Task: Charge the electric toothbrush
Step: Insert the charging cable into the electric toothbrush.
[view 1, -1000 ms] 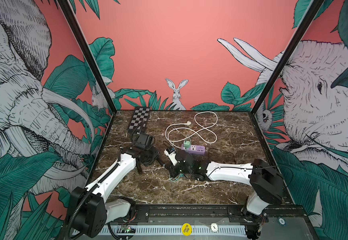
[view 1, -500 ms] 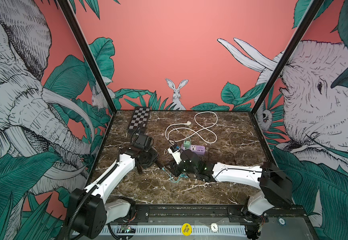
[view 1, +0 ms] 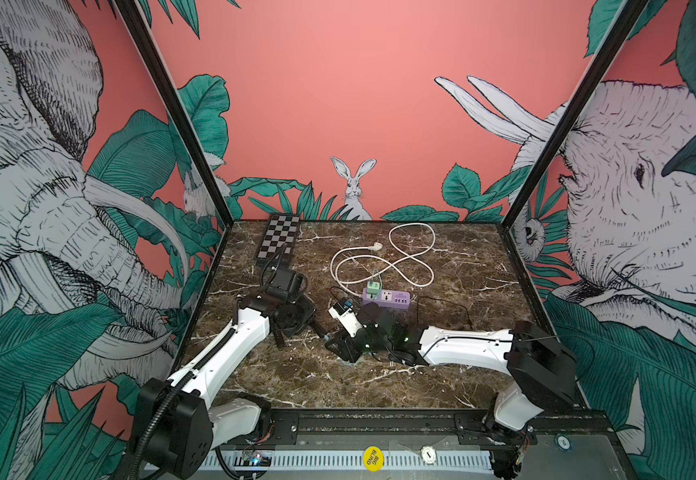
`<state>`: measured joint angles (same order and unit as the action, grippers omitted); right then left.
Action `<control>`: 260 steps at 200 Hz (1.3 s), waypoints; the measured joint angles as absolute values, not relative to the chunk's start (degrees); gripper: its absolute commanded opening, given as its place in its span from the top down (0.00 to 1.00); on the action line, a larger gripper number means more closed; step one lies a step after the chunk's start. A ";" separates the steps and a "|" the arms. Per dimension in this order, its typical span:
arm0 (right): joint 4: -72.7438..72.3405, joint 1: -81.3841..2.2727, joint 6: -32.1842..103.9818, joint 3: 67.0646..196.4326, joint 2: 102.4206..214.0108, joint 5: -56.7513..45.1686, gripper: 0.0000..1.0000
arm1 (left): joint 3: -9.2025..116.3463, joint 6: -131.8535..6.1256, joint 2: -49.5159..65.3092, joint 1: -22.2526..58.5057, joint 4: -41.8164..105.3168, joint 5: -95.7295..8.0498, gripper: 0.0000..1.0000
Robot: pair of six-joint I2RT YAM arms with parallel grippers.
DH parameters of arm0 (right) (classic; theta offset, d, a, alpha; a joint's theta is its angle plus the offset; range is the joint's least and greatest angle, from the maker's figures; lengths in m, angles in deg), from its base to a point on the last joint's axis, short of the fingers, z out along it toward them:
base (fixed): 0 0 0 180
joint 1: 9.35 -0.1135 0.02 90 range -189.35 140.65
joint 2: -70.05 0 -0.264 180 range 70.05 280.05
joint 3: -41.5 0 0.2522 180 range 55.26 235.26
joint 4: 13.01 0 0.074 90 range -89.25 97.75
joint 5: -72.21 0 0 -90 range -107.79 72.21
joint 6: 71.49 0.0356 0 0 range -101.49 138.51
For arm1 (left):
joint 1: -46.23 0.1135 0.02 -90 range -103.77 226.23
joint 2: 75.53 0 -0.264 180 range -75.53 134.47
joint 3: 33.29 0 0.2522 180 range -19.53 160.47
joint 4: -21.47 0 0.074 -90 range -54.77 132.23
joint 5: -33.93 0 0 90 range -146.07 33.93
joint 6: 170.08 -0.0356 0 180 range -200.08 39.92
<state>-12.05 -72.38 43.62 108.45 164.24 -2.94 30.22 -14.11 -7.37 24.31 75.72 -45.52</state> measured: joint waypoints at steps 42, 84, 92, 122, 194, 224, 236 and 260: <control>-11.63 -72.38 42.50 108.45 165.71 -3.55 0.71 | 30.22 -14.09 -7.42 24.31 75.72 -45.52 1.00; -12.09 -72.49 42.48 108.45 166.21 -3.22 0.86 | 30.22 -14.09 -7.42 24.31 75.72 -45.13 1.00; -12.29 -72.49 42.52 108.47 166.30 -3.07 0.90 | 30.22 -14.09 -7.42 24.31 75.70 -45.11 1.00; -12.29 -72.60 42.83 108.93 166.58 -2.65 1.00 | 30.20 -14.07 -7.42 24.31 75.68 -45.15 1.00; -10.28 -72.71 43.16 111.46 168.29 -4.08 1.00 | 29.79 -13.82 -7.59 24.93 75.29 -45.81 1.00; -9.23 -72.82 43.60 112.27 168.64 -6.41 1.00 | 29.59 -13.61 -8.16 24.97 74.59 -46.11 1.00; -8.75 -72.99 43.77 112.58 168.64 -7.83 1.00 | 29.39 -13.41 -8.33 24.99 73.97 -46.09 1.00; -6.63 -73.23 44.05 113.89 168.64 -9.58 1.00 | 29.07 -12.84 -8.68 24.95 72.95 -46.09 1.00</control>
